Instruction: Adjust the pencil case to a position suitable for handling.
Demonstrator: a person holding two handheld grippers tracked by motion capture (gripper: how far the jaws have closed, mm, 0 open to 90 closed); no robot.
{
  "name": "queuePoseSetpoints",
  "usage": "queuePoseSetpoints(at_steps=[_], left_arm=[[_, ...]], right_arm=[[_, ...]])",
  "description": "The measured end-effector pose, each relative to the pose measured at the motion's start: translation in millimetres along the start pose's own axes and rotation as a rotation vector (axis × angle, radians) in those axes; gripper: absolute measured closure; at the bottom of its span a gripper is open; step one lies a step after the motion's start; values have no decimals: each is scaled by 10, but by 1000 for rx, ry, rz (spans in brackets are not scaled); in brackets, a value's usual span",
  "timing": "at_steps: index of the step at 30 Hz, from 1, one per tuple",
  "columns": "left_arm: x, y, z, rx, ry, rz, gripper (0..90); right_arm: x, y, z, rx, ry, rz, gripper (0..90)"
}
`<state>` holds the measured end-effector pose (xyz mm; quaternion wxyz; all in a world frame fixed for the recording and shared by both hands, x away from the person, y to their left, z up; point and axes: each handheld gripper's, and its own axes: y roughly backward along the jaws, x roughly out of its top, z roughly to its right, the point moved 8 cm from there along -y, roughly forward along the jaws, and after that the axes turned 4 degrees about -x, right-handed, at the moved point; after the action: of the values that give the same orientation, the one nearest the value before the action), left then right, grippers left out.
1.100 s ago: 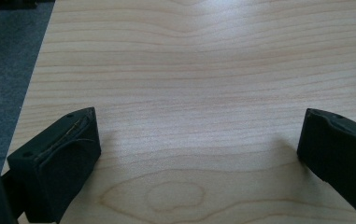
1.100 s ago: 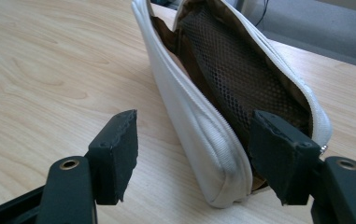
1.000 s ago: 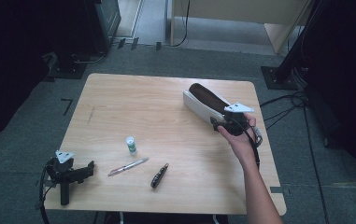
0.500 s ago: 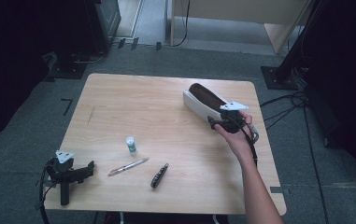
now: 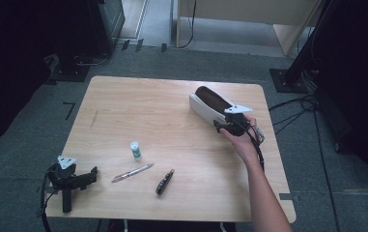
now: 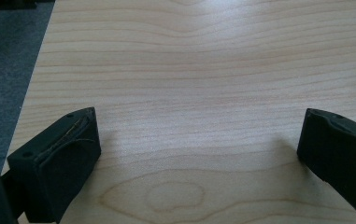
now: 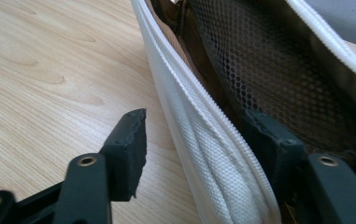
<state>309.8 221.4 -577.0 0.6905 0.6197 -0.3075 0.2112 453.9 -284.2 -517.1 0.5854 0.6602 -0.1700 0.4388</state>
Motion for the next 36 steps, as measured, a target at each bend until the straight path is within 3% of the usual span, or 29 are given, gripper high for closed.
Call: queuePoseSetpoints(at_steps=[4,9,19,27,36], left_arm=[[0,0,0,0,0,0,0],[0,0,0,0,0,0,0],[0,0,0,0,0,0,0],[0,0,0,0,0,0,0],[0,0,0,0,0,0,0]], right_arm=[[-4,-24,5,-6,18,12,516],[-15,-41,27,-32,27,11,554],[-43,-43,34,-38,51,-2,613],[-46,-20,34,-22,56,-2,632],[-39,37,16,3,67,-3,761]])
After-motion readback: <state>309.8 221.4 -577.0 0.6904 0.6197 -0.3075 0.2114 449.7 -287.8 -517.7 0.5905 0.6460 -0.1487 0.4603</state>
